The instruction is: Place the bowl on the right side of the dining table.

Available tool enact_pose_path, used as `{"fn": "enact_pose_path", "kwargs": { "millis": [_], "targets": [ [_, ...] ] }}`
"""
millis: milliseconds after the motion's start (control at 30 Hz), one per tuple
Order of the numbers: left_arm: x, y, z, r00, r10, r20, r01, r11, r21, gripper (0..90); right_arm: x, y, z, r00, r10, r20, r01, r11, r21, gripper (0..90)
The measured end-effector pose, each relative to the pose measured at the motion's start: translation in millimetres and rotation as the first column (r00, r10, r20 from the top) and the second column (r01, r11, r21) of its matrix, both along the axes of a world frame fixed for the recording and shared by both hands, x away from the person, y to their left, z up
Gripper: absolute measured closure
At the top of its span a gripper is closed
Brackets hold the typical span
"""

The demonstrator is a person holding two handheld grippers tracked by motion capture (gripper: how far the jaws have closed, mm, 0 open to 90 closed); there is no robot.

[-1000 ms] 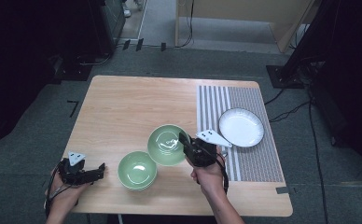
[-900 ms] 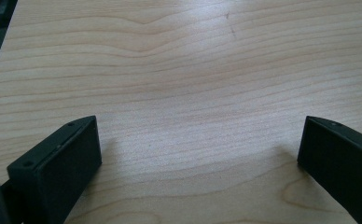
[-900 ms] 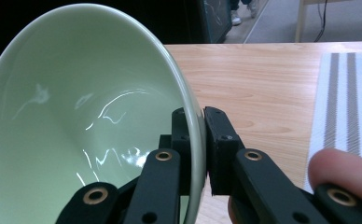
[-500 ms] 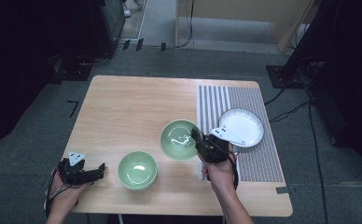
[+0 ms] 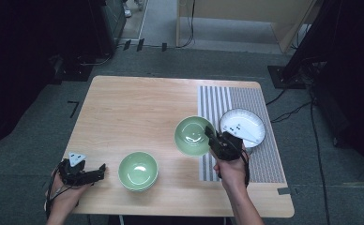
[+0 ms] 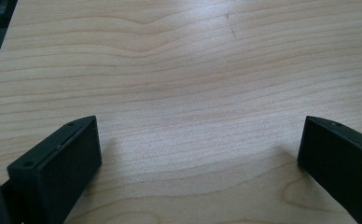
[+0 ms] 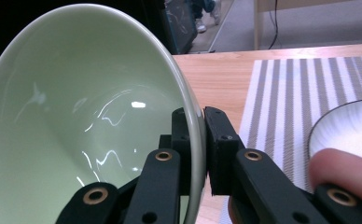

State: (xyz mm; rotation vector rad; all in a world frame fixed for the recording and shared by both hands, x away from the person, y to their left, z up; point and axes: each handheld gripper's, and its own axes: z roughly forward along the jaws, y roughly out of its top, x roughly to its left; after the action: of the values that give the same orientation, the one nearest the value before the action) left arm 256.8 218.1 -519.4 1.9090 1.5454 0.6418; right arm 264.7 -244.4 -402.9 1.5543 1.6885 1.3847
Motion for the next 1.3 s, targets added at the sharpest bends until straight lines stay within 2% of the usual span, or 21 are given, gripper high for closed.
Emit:
{"fn": "enact_pose_path", "kwargs": {
  "millis": [667,1033,1300],
  "targets": [
    [0.0,0.1,0.0,1.0000,-0.001,0.000,0.001,1.0000,0.001,0.0,10.9,-36.0,-0.9,0.9956,-0.093,-0.011,0.093,0.996,-0.008,83.9],
    [0.0,0.1,0.0,1.0000,-0.001,0.000,0.001,1.0000,0.001,0.0,20.6,-56.8,-7.3,0.9876,-0.154,-0.032,0.153,0.988,-0.012,84.0],
    [0.0,0.0,0.0,1.0000,-0.001,0.000,0.001,1.0000,0.001,0.0,27.5,-73.4,-12.2,0.9784,-0.202,-0.041,0.202,0.979,-0.016,84.0]
  ]
}}
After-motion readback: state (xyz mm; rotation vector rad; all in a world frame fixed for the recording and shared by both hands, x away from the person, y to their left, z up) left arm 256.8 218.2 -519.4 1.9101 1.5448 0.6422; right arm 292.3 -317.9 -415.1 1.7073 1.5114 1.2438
